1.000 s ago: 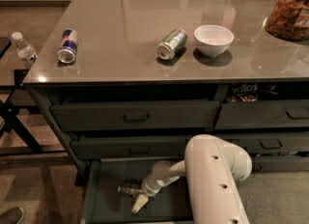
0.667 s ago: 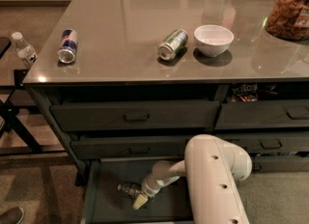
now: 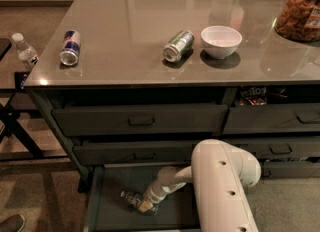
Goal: Pick water bottle from bottom drawer and place on counter
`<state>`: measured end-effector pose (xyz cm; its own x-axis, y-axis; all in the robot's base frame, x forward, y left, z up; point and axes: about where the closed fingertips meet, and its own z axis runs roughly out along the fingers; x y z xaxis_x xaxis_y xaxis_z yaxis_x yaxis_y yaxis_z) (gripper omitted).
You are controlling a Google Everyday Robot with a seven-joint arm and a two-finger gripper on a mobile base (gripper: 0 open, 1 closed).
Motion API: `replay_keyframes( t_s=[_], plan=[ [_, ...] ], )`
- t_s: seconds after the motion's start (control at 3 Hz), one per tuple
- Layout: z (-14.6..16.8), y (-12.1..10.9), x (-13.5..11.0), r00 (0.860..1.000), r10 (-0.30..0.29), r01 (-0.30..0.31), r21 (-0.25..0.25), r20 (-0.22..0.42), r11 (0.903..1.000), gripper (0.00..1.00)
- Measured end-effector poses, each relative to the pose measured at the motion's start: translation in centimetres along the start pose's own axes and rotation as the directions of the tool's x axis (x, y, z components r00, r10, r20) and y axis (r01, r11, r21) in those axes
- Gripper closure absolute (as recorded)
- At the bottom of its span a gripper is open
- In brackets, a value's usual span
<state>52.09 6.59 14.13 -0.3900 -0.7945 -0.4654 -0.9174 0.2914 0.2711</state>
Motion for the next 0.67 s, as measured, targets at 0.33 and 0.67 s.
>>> replay_keyframes(
  t_s=[0.33,0.67],
  plan=[
    [0.0,0.0,0.0,1.0,0.0,0.0,0.0,0.0,1.0,0.95],
    [0.0,0.0,0.0,1.0,0.0,0.0,0.0,0.0,1.0,1.0]
  ],
)
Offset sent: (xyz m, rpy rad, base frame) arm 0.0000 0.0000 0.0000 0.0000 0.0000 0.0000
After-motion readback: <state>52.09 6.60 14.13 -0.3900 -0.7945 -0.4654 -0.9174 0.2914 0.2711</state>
